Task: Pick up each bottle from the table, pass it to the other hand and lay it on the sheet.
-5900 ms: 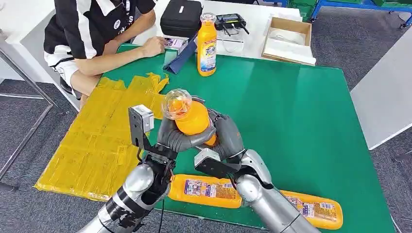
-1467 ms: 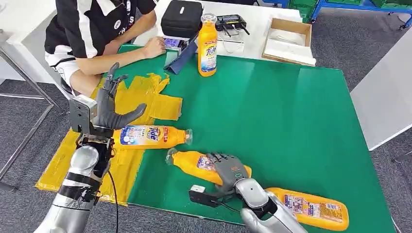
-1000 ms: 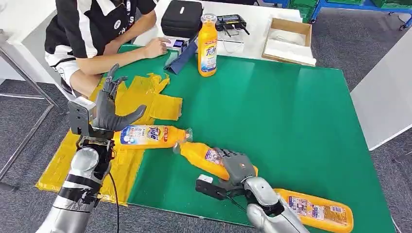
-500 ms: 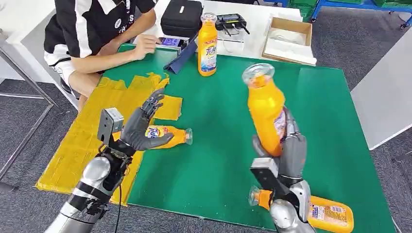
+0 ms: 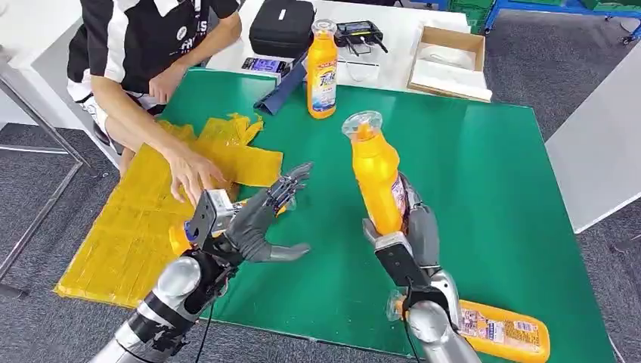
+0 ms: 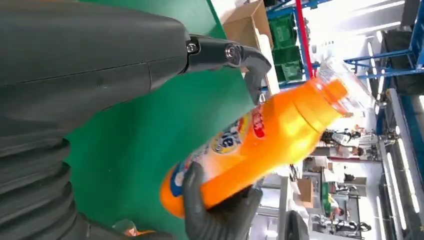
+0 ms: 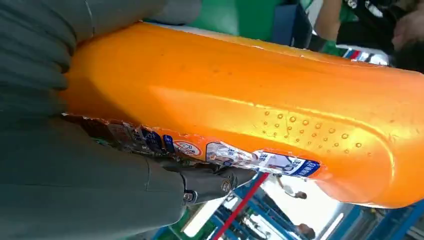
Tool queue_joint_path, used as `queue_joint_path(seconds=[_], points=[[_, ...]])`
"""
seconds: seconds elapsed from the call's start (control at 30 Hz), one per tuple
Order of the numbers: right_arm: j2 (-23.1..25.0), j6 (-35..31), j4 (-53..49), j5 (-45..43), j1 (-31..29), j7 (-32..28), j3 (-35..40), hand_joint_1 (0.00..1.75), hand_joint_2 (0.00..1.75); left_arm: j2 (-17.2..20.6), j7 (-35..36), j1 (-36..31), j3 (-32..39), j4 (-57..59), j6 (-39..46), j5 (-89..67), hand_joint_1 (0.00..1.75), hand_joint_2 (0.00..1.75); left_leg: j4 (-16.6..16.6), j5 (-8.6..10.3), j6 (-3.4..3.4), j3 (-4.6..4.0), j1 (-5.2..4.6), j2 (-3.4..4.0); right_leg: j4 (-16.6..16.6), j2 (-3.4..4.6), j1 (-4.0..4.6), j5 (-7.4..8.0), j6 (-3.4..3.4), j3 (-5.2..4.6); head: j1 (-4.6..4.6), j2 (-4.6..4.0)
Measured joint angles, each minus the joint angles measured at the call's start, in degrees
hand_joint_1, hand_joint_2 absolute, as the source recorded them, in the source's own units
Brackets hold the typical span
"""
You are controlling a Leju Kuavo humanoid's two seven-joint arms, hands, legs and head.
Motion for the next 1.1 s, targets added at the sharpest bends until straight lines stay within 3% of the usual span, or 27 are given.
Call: queue_joint_path(seconds=[0.2,0.33,0.73,1.1], points=[[-0.1,2.7,1.3,1.3,-0.9,0.3,1.2,1.75,1.75,-0.1,-0.1,-0.1,-0.3,0.0,0.0,0.0,0.00,1.75,0.0,-0.01,0.00,-0.01,-0.01,0.02,0.0,0.01,0.00,0.00,0.00,0.00,0.00,0.00],[0.4,5.0,4.6,5.5,-3.5,0.1,6.2,1.75,1.75,-1.0,-0.1,-1.3,-1.5,0.0,1.1,2.3,0.00,1.75,0.0,0.02,0.01,0.01,0.00,0.00,0.0,0.00,0.00,0.01,0.00,-0.01,0.00,0.00],[1.6,-11.6,11.3,20.2,-8.2,-0.8,17.7,1.75,1.75,-5.2,8.1,-4.0,-2.8,2.9,9.1,16.2,0.00,1.75,0.0,0.02,0.01,-0.07,-0.03,0.01,0.0,0.01,-0.01,0.01,0.00,-0.09,-0.11,0.00],[1.8,-15.5,13.7,26.4,-9.4,-0.9,18.1,1.75,1.75,-6.4,10.3,-5.1,-4.1,6.3,10.4,23.0,0.00,1.75,0.0,0.02,0.01,-0.07,-0.02,0.05,0.0,0.04,-0.01,0.02,0.01,-0.11,-0.11,0.00]])
